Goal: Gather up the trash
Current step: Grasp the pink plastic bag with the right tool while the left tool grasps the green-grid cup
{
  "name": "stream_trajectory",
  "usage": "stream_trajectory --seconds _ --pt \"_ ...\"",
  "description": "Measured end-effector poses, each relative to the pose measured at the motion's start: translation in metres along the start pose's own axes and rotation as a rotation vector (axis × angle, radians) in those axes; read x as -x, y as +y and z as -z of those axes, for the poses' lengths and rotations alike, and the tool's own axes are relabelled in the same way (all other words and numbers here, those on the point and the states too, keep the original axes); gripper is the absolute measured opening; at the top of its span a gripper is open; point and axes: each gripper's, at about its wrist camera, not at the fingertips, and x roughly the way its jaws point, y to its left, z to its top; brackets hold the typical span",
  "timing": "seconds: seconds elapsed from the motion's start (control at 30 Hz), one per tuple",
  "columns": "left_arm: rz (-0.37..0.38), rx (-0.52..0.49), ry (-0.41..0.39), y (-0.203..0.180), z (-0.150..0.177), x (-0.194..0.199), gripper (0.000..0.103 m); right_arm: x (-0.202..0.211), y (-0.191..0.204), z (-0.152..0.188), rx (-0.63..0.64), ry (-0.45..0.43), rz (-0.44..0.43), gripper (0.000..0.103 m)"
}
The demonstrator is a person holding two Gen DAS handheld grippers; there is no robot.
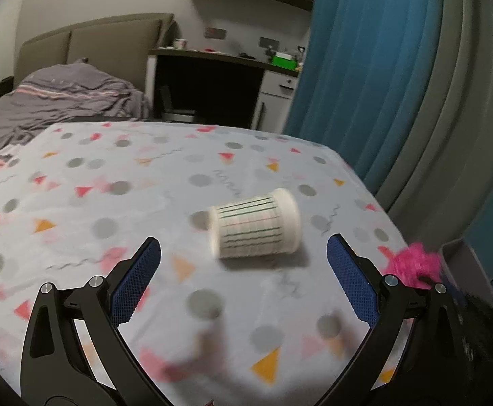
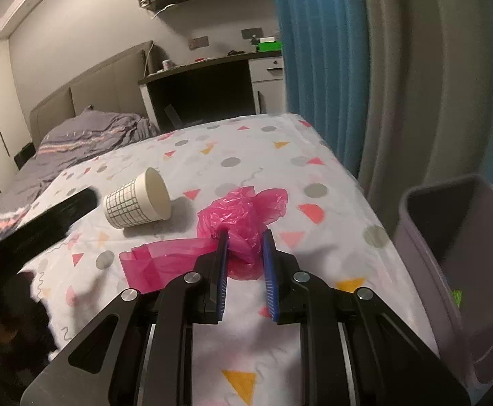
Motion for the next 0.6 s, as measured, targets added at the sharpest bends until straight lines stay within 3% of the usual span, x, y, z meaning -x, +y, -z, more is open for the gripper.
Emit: stream_trajectory --seconds 0.27,0.43,0.6 --pt "-0.033 -0.023 0.074 -0.023 -0.009 -0.047 0.097 0.012 -0.026 0.01 -0.061 -0.007 -0.021 0.02" --pt "-0.06 -0.012 0.105 -0.019 -0.011 -0.065 0.097 0.013 -0.032 0.011 -0.071 -0.014 -0.037 0.02" --pt "-0.032 0.033 0.142 -0.009 -0.01 -0.078 0.097 0.011 -0.033 0.013 -0.078 -0.009 -0.055 0.02"
